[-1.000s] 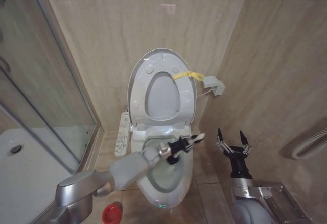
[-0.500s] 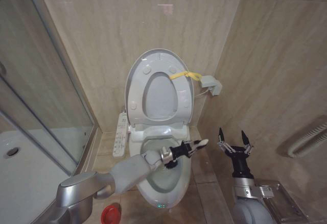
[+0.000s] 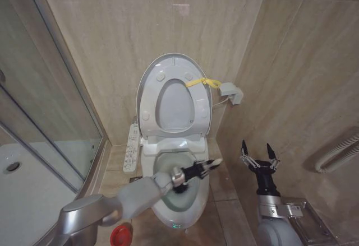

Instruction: Open the toilet lid, clean the toilet bowl with a toilet brush, close the toilet lid, and flush.

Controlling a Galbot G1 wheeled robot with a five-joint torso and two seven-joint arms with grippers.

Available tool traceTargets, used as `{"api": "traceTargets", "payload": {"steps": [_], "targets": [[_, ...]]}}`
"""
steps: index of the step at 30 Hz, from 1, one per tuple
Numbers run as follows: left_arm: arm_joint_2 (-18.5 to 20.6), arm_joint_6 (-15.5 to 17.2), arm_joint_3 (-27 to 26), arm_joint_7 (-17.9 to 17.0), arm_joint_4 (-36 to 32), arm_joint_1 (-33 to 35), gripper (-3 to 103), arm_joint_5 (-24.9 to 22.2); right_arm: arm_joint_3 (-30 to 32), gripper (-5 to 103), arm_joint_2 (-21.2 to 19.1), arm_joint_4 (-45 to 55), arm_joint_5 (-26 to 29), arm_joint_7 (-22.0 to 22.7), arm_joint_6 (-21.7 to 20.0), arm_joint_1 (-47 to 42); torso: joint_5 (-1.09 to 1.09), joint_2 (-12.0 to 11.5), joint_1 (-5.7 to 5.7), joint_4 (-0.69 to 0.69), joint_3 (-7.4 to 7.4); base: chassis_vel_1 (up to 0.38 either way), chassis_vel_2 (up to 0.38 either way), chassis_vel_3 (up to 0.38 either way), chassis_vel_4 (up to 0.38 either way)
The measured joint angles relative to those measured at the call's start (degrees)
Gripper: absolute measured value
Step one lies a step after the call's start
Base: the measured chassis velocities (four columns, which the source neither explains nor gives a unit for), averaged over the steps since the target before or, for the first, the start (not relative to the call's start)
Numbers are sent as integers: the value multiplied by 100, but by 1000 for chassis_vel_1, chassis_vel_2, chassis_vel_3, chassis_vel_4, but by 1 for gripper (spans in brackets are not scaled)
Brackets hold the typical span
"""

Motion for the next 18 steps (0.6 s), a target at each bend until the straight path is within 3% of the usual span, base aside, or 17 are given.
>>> {"api": "traceTargets", "payload": {"steps": [6,12,18], "targets": [[413,146,-55,-282,-739,-235,21,-162,32,100,-45,-17,5,3,0,14,-2,1,0,-13,-1,0,0,0,0],[1132,346,217,-632,-1453,-316,21,-252,34,100,-118,-156,17,2,12,135,-3,0,0,-8,0,0,0,0,0],[1819,393,428,-571,-1751,-248,21,-290,19,100,-140,-211,33,1,17,192,-3,1,0,-6,-1,0,0,0,0]]}}
